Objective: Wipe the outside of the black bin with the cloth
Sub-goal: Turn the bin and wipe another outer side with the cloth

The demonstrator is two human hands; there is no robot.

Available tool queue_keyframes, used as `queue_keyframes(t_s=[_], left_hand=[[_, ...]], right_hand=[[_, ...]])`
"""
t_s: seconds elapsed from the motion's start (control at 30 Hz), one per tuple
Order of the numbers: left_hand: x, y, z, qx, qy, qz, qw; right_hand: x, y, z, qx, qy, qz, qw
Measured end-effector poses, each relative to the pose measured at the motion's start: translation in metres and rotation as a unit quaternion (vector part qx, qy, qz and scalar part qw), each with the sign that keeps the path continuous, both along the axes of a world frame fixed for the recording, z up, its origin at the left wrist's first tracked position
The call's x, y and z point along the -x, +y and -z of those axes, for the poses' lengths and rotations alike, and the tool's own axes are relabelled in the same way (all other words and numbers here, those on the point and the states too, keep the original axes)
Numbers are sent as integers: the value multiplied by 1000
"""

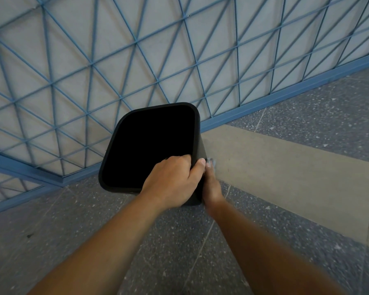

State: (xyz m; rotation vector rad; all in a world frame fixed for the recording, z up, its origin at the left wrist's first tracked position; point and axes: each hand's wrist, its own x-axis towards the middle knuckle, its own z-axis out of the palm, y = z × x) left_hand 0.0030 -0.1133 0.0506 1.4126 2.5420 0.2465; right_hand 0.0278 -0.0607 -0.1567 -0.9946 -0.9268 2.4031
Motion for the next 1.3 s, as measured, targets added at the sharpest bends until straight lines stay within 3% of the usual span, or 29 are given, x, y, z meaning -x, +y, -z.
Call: queue_keyframes(t_s=[0.2, 0.43, 0.57, 0.67, 0.8, 0.97, 1.03, 1.17, 1.3], left_hand=[[2, 1, 2, -2, -15, 1, 1000], [1, 1, -1, -9, -15, -2, 1000], [2, 1, 0, -10, -24, -4, 1000], [4, 1, 1, -17, -29, 6, 999], [4, -2, 0, -16, -31, 10, 999], [1, -2, -2, -19, -18, 12, 1000], [0, -2, -2, -18, -26, 6, 999], [0, 0, -2, -21, -35, -14, 999], [0, -1, -1, -36, -26, 4, 999]], right_hand=[[2, -25, -23, 4, -7, 77, 997], [8, -16, 28, 72, -36, 84, 993], [-15, -56, -37, 89, -31, 113, 989], [-24, -77, -53, 32, -56, 149, 987], [-57, -106, -46, -99, -120, 122, 980], [-74, -88, -38, -142, -170, 181, 958], [-70, -74, -54, -148, -150, 196, 958], [-42, -84, -100, -180, 19, 175, 968], [-20, -90, -84, -172, -45, 176, 968]])
